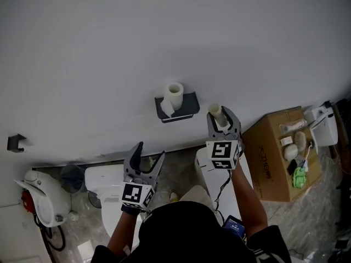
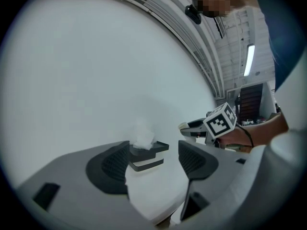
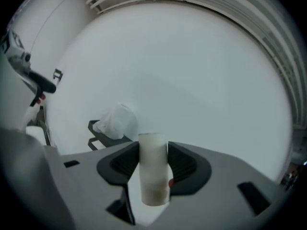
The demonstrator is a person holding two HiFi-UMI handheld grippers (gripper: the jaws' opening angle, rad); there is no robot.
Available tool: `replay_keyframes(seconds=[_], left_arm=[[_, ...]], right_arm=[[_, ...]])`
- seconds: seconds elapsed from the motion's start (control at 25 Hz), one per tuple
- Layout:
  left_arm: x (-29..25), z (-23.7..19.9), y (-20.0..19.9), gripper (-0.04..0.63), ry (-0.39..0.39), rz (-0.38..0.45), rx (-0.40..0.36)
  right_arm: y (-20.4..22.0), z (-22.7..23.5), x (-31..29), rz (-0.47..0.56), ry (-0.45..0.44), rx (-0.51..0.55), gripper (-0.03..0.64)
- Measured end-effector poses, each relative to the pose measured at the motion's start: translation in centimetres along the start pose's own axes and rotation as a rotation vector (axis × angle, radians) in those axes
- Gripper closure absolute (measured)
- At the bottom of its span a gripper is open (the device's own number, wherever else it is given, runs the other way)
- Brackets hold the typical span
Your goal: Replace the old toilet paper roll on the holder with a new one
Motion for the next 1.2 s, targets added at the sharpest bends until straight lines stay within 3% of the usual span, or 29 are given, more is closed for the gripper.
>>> replay_keyframes(seconds=[0.12, 0.4, 0.56, 0.88, 1.2], left_arm=[[-0.2, 0.2, 0.2, 0.268, 0.007, -0.004, 0.003], [-1.0, 1.5, -0.2, 0.268, 0.03, 0.009, 0.003], [-1.1, 2.1, -0.1, 0.268, 0.047, 0.007, 0.007], [-1.1, 2.3, -0.1, 0.273, 0.047, 0.005, 0.017], [-3.0, 1.7, -1.1, 0.279, 0.039, 0.038, -0.005]], right_arm=[[-1.0, 0.7, 0.9, 0.035, -0.033, -0.124, 0.431], [-3.1, 1.1, 2.5, 0.105, -0.085, -0.263, 0.431], [-3.8, 1.0, 3.3, 0.123, -0.104, -0.274, 0.431], [-4.2, 1.4, 3.8, 0.205, -0.157, -0.396, 0.431], [-4.6, 1.5, 4.7, 0.229, -0.153, -0.392, 0.431]])
Point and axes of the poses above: the fingertips, and each gripper's own axes: x backward along the fingers, z to its right, y out of its underside, the point moved 1 cm from there along x, backward along the fingers, and after that the axes turned 5 degrees about -x, right-handed, at the moved point
